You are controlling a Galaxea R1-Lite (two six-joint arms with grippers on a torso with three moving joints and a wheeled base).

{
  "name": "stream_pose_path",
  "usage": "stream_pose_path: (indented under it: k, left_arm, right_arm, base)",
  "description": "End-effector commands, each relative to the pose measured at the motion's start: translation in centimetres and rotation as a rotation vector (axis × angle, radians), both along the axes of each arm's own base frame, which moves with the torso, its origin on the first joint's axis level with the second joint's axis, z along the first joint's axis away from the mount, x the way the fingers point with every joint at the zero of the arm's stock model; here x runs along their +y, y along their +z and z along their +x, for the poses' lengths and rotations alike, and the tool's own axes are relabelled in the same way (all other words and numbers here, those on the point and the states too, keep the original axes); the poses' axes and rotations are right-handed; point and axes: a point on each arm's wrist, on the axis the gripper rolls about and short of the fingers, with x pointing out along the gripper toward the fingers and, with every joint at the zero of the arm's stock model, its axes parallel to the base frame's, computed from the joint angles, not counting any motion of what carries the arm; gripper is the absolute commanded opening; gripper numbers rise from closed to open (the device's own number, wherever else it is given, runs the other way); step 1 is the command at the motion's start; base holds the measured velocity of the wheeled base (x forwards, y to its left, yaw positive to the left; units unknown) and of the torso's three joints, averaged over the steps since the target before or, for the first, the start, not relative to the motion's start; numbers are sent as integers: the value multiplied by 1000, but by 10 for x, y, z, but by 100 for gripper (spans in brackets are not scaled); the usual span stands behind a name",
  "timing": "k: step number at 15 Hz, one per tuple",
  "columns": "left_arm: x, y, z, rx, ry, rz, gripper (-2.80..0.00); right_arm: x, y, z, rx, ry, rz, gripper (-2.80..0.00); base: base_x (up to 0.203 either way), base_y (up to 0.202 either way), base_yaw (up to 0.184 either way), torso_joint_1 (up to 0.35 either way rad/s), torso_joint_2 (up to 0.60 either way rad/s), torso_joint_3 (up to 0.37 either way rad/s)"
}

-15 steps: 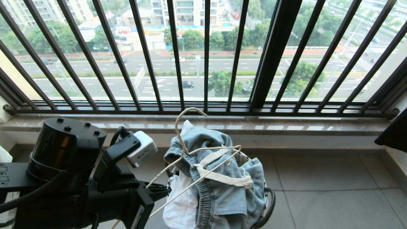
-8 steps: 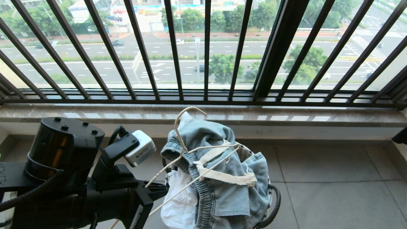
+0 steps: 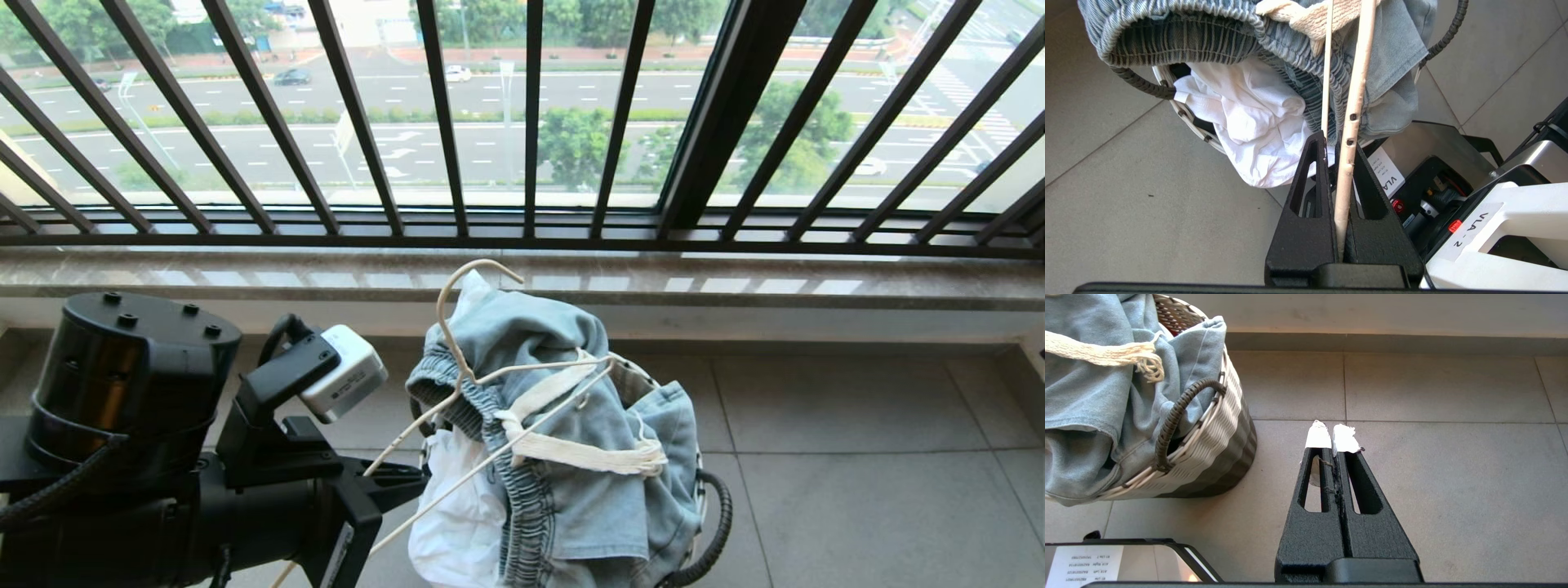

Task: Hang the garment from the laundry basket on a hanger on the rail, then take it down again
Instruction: Pick up clothes from the basket

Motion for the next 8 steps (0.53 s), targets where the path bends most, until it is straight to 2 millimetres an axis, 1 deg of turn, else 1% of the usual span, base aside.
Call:
stream_pose_path:
  k: [1,4,5,6,8]
  left_arm:
    - [8,12,-9,-47,0,-40,-280]
    - [12,22,-14,-83,4,-72,-280]
    - [13,24,-15,-92,8,-76,-280]
    - [15,29,-17,-109,13,-90,-280]
    - [18,39,-20,-125,25,-133,-280]
  right_arm:
    - [0,0,0,0,0,0,-280]
    - [0,0,0,5,-3,-11,-280]
    - [0,7,-2,-5,-3,-12,-280]
    - [0,18,-4,-7,-2,-11,-280]
    - [0,43,0,37,10,-9,-280]
  base:
    - [0,0,0,0,0,0]
    - [0,0,0,0,0,0]
    - [0,0,0,0,0,0]
    - [0,0,0,0,0,0]
    - [0,0,0,0,0,0]
